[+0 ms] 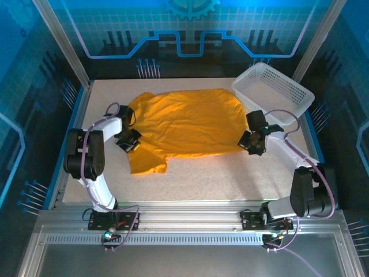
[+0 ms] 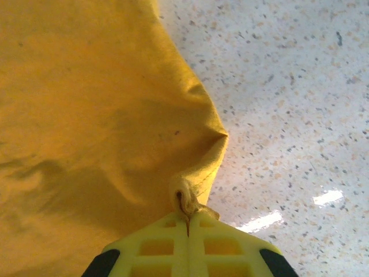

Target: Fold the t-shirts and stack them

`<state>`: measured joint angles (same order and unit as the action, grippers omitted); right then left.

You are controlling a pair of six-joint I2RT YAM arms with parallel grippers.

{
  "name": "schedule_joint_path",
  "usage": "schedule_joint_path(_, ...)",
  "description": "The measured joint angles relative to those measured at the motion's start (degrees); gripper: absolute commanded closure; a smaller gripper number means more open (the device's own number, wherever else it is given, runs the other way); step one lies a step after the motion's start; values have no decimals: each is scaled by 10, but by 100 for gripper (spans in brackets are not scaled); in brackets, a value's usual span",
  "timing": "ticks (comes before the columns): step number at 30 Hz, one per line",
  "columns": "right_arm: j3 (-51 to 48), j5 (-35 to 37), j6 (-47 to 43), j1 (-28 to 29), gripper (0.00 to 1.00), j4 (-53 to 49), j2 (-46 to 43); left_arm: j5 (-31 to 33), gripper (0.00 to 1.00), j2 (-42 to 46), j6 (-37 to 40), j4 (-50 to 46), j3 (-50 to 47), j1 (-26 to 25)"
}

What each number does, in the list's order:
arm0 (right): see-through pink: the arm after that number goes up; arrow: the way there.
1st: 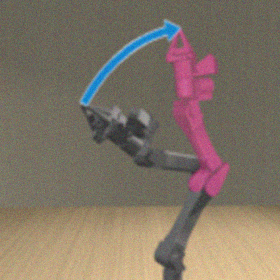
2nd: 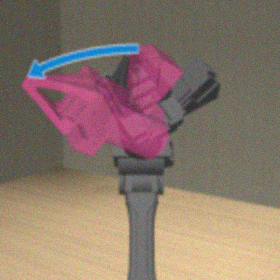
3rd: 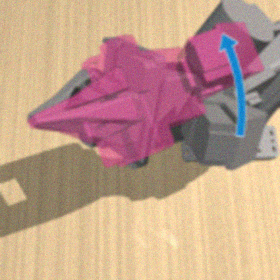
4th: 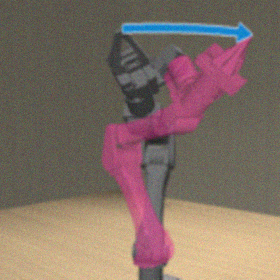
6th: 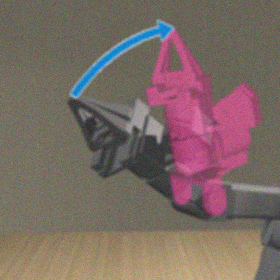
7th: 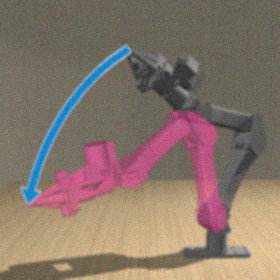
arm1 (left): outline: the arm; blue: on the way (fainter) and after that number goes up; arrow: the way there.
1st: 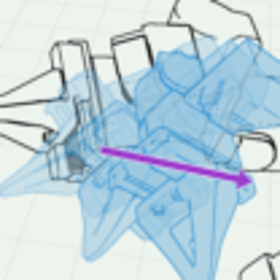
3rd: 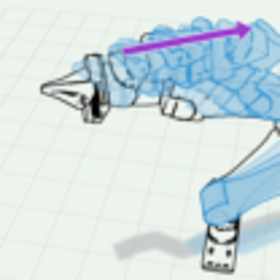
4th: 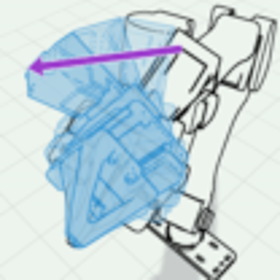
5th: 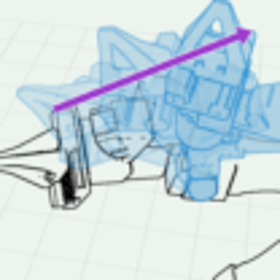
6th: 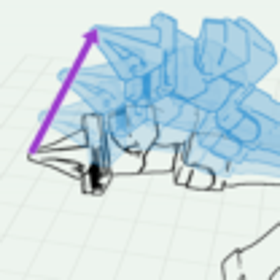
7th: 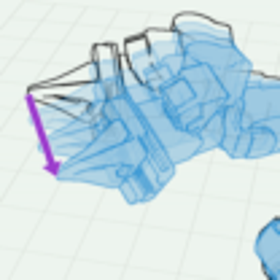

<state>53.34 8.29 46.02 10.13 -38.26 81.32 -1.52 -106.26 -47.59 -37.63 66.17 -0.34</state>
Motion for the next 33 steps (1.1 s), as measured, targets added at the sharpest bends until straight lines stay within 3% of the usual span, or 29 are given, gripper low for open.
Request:
schedule_joint_path(3,0,-8,10,-1,77,-19,10,0,99,-26,9,7,38,10)
schedule_joint_path(5,-7,-8,21,-1,60,-24,-1,5,87,-29,15,15,44,14)
schedule_joint_path(7,-26,-2,40,-2,48,-26,-34,17,69,-19,25,15,44,13)
schedule_joint_path(9,-44,5,60,-4,43,-33,-81,34,62,7,32,14,41,7)
schedule_joint_path(12,-59,7,90,-8,45,-42,-119,63,61,95,29,14,18,-8)
schedule_joint_path(18,-99,-18,156,-16,54,-12,-85,73,66,270,-19,5,-93,-21)
schedule_joint_path(22,-101,-35,182,-48,58,0,-40,48,61,282,-46,-17,-172,-20)
schedule_joint_path(25,-125,-63,205,-82,55,30,-25,25,55,282,-62,-26,-203,-19)
schedule_joint_path(28,-169,-89,234,-98,51,64,-28,1,52,277,-77,-17,-218,-14)
schedule_joint_path(33,-170,-127,260,-99,50,99,-42,-11,37,261,-74,12,-212,-13)
